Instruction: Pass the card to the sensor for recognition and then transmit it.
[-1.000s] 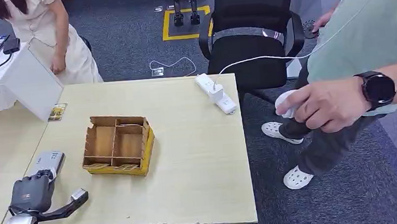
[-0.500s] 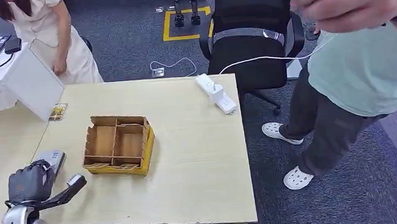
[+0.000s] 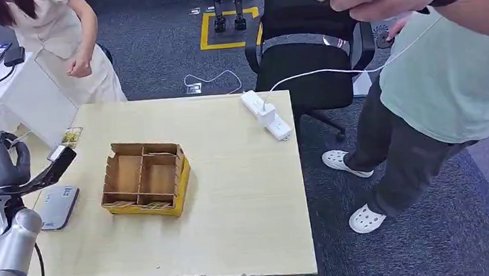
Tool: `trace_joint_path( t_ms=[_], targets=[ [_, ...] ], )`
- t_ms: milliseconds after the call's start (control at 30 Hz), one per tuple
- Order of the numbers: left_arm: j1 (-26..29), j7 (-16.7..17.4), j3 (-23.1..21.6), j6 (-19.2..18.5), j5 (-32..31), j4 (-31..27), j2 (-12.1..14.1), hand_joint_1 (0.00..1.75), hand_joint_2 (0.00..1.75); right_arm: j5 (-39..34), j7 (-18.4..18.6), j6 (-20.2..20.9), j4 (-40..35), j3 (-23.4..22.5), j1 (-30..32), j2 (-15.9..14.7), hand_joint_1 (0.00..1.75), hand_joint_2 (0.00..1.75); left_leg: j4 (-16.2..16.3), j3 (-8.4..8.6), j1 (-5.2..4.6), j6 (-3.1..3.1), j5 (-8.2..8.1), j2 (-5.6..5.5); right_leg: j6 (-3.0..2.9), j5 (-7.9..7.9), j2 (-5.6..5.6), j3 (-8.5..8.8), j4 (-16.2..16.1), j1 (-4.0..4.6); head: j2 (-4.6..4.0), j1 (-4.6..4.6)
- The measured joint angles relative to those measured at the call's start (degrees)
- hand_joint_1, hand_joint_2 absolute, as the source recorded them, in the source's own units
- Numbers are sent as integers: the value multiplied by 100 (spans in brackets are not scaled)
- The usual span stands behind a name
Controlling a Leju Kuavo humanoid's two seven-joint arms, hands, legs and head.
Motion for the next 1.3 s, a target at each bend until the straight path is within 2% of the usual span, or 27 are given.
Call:
trace_joint_path(
  t_ms=[167,367,467,767,900,933,1033,1133,1300],
  targets=[
    [-316,374,-13,236,-428,286,11,175,175,48,2,0,-20,-2,-10,17,0,0,0,0,0,0,0,0,0,0,0,-1,0,0,0,0],
    [-560,441,-13,238,-633,481,-63,175,175,59,-15,-2,-35,-33,-40,68,0,0,0,-1,0,0,0,1,0,0,1,-2,0,0,0,0],
    [-662,266,61,238,-594,524,-220,175,175,81,-15,-2,-39,-37,-67,105,0,0,1,-1,-1,1,1,-1,1,0,-1,-2,-1,-1,0,0],
    [-928,28,177,238,-896,548,-671,175,175,155,-15,59,-46,-87,-127,199,0,0,1,-4,-3,4,0,14,4,5,17,-6,-1,-2,0,-2],
    [-977,-285,190,238,-495,581,-726,175,175,151,-15,59,-46,-142,-125,201,0,0,1,-8,-3,5,-2,15,4,4,18,-13,-2,-2,0,0],
    [-976,-379,188,231,-301,586,-730,0,175,164,-24,59,-46,-146,-125,201,0,0,1,-10,-3,5,-2,16,4,4,19,-14,-2,-1,0,-2],
    [-945,-542,164,164,252,564,-737,0,175,194,-54,79,-46,-177,-120,201,0,0,1,-12,-3,3,-4,17,5,4,20,-18,-3,-1,0,0],
    [-896,-551,34,79,615,438,-717,0,175,249,-70,85,-46,-192,-121,201,0,0,1,-16,-2,3,-3,14,5,4,15,-18,-3,-1,0,0],
    [-835,-542,-160,-241,870,198,-640,0,175,300,-72,96,-46,-227,-120,201,0,0,1,-15,-2,4,0,15,3,7,16,-17,-2,-1,0,-2]
  ],
)
